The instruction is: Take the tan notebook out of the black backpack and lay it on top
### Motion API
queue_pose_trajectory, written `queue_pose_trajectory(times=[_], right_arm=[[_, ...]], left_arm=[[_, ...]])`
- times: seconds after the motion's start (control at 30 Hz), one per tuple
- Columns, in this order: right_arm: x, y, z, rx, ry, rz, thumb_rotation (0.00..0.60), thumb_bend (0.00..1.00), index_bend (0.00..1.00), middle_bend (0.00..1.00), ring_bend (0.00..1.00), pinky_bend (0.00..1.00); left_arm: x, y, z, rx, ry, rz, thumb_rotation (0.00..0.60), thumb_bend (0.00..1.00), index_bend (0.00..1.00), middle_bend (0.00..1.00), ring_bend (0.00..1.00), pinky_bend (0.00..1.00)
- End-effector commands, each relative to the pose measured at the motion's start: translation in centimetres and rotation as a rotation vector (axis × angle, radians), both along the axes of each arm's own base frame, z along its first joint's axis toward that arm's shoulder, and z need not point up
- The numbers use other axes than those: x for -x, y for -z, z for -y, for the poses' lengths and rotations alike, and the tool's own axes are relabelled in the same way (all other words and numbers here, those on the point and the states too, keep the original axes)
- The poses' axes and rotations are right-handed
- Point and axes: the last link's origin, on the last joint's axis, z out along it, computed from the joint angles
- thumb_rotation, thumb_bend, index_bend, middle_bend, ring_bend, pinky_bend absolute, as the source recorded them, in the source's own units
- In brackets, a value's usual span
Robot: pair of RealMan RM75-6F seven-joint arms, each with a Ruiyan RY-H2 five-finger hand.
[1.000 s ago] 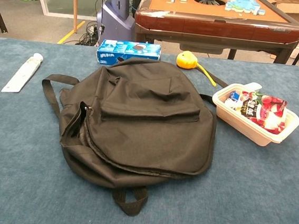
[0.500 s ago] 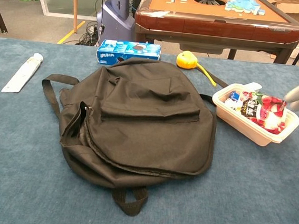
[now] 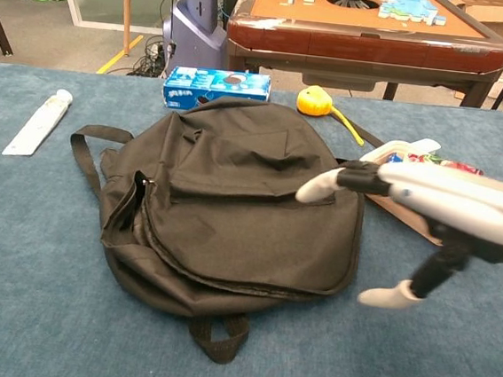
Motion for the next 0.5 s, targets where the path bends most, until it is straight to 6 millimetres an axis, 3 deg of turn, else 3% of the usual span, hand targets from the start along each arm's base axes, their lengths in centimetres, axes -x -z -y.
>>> queue_pose_trajectory(times=[0.03,0.5], right_arm=[[-1.1,2.3,1.4,-0.007,-0.021,-0.032,0.600,0.10,0.17,0.13,0.00,0.08],[-4.7,7.6,3.2,-0.048,-0.024,-0.021,0.600,0.10,0.17,0.13,0.00,0.08]], left_arm=[[0.0,0.0,0.0,-0.001,0.000,0.001,0.600,0.22,0.26,0.20,0.25,0.25],[0.7,-0.4,0.4,-0.005,-0.013,0.005,0.600,0.22,0.26,0.20,0.25,0.25]])
